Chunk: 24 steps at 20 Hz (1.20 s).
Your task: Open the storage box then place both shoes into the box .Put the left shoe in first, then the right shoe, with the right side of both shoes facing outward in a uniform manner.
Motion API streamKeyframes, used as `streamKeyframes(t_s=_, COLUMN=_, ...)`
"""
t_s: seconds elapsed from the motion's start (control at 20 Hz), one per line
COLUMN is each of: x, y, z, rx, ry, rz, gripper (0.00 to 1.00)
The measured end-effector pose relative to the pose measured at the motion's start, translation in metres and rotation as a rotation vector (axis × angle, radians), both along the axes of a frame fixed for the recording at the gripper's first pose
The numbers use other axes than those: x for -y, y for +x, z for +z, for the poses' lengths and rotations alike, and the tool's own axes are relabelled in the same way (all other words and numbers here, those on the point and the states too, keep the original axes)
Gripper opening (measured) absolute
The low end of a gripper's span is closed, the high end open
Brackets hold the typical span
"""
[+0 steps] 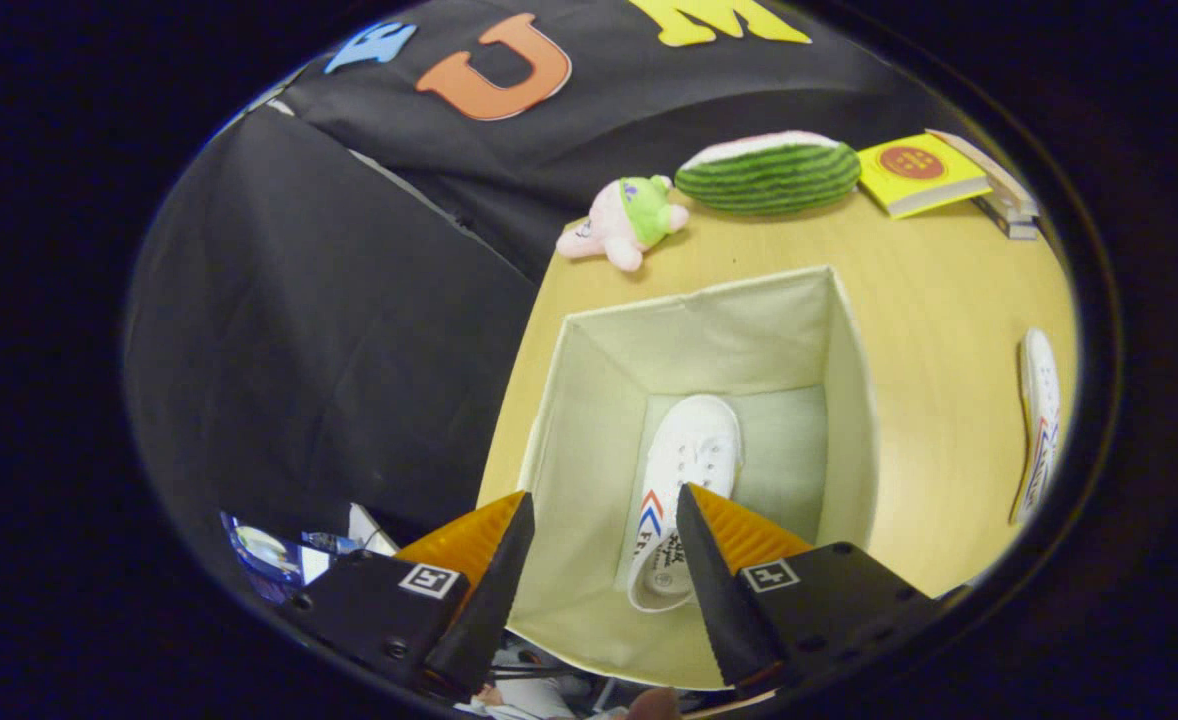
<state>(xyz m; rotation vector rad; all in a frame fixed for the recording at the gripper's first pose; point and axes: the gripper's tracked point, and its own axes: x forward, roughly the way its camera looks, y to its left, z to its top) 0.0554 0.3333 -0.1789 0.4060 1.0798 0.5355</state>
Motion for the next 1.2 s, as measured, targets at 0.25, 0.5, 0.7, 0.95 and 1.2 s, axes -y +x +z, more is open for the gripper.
streamKeyframes(t_s=0.25, x=0.054, y=-0.005, z=0.039, rx=0.144, ry=-0.087, rz=0.002, gripper=0.88)
streamKeyframes(t_s=0.5, x=0.154, y=0.007, z=0.064, rx=0.283, ry=-0.235, rz=-0.051, gripper=0.88)
streamKeyframes(t_s=0.7, x=0.247, y=0.014, z=0.063, rx=0.343, ry=-0.378, rz=-0.091, gripper=0.88)
streamKeyframes(t_s=0.95, x=0.353, y=0.012, z=0.010, rx=0.257, ry=-0.508, rz=-0.119, gripper=0.88)
streamKeyframes(t_s=1.2, x=0.413, y=0.005, z=-0.072, rx=0.120, ry=-0.556, rz=-0.083, gripper=0.88)
